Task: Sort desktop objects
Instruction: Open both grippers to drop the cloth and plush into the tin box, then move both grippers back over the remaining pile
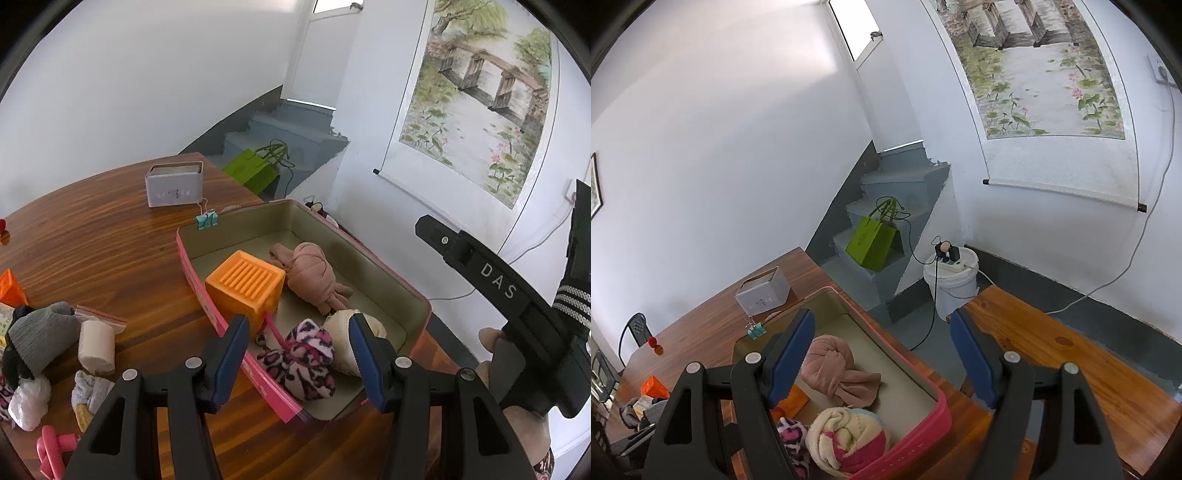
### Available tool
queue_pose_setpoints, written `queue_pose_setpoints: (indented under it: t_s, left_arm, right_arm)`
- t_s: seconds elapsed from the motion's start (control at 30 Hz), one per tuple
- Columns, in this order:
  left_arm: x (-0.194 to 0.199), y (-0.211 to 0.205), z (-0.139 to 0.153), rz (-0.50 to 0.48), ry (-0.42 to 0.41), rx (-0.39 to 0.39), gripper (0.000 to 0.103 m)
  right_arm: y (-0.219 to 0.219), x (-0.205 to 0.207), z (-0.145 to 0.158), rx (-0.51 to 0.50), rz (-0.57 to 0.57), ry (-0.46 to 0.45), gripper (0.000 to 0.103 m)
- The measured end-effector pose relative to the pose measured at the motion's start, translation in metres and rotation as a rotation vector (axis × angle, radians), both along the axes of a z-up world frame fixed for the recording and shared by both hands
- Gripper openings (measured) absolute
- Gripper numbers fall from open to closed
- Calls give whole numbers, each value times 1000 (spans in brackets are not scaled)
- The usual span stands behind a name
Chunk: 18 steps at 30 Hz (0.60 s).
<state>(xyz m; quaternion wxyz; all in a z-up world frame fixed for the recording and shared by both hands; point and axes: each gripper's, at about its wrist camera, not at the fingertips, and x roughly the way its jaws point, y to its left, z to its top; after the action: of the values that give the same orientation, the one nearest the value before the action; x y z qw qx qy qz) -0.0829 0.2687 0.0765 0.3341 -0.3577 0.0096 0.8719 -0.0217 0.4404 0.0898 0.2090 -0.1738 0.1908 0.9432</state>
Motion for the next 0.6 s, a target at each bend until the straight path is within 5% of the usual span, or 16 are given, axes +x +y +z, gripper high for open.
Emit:
queue_pose_setpoints:
  t_s: [0.6]
  left_arm:
    - [-3, -70, -4, 135, -38, 12, 57]
  right_arm:
    - [-10, -7, -8, 65, -24, -42, 79]
